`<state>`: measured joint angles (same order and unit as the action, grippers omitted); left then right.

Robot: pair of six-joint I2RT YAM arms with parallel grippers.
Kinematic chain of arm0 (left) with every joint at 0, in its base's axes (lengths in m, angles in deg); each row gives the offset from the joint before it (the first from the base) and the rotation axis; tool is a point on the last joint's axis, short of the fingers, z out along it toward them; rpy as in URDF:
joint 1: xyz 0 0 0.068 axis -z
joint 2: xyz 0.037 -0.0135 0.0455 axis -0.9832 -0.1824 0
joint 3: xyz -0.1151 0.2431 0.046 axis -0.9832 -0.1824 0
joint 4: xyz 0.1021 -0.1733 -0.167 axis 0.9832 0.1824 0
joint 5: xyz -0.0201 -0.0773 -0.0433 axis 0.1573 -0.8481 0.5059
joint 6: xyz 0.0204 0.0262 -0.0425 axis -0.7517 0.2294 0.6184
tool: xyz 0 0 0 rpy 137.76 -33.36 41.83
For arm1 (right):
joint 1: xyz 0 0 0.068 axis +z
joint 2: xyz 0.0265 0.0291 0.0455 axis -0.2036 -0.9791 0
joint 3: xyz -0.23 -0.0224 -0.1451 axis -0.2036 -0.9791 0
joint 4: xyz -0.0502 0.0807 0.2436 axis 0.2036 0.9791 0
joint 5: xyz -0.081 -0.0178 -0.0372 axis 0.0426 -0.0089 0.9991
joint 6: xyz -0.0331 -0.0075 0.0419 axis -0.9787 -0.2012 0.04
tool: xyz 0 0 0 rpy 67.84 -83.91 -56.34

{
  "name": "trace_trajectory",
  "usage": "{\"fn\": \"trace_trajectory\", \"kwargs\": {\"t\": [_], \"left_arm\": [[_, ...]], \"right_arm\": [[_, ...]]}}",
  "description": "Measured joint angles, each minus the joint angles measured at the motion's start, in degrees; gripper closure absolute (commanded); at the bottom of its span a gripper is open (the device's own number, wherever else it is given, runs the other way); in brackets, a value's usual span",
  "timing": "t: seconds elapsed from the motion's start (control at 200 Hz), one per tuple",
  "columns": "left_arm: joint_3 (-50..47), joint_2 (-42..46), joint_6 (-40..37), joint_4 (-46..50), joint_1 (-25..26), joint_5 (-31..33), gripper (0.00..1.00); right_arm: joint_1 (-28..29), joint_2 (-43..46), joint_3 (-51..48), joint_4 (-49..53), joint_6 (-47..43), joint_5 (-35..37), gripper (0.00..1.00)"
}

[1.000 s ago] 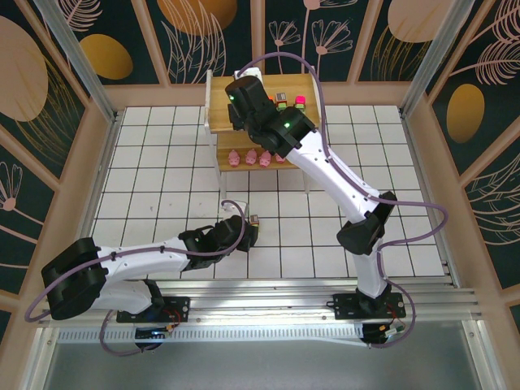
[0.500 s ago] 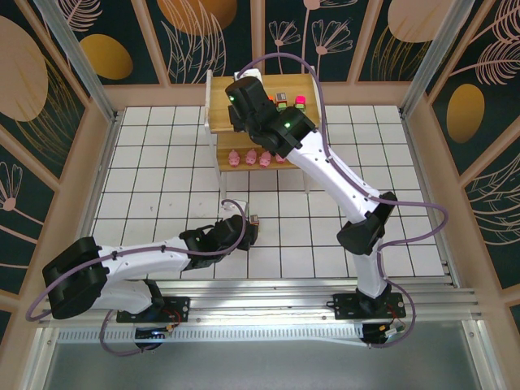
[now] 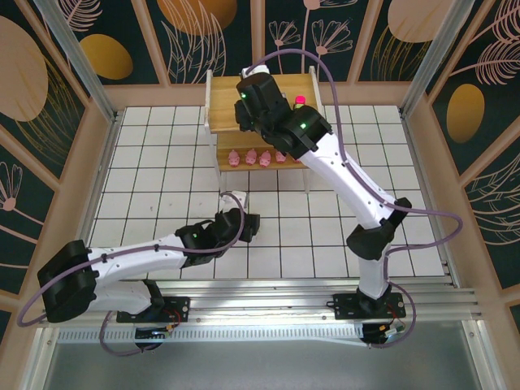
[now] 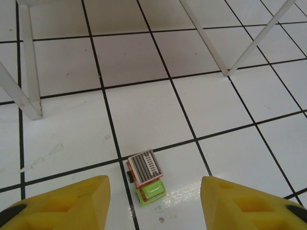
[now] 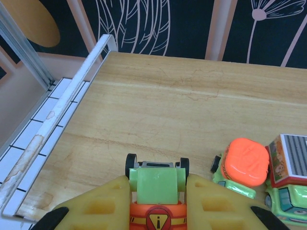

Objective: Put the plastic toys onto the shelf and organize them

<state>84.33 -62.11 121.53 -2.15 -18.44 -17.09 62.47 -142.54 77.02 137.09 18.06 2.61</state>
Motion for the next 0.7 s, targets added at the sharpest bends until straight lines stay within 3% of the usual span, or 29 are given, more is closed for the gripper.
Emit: {"fn": "trace_trajectory", "kwargs": {"t": [0.385, 0.701], "left_arm": [[-1.03, 4.90, -0.04, 0.98, -7.78, 0.37, 0.48], [-1.07, 3.65, -1.55, -0.15, -9.81, -0.22, 0.48]], "right_arm": [[1.90, 13.25, -13.66, 2.25, 1.55, -4.94, 0.85], [2.73, 24.33, -29.40, 5.09, 5.18, -13.25, 0.85]]}}
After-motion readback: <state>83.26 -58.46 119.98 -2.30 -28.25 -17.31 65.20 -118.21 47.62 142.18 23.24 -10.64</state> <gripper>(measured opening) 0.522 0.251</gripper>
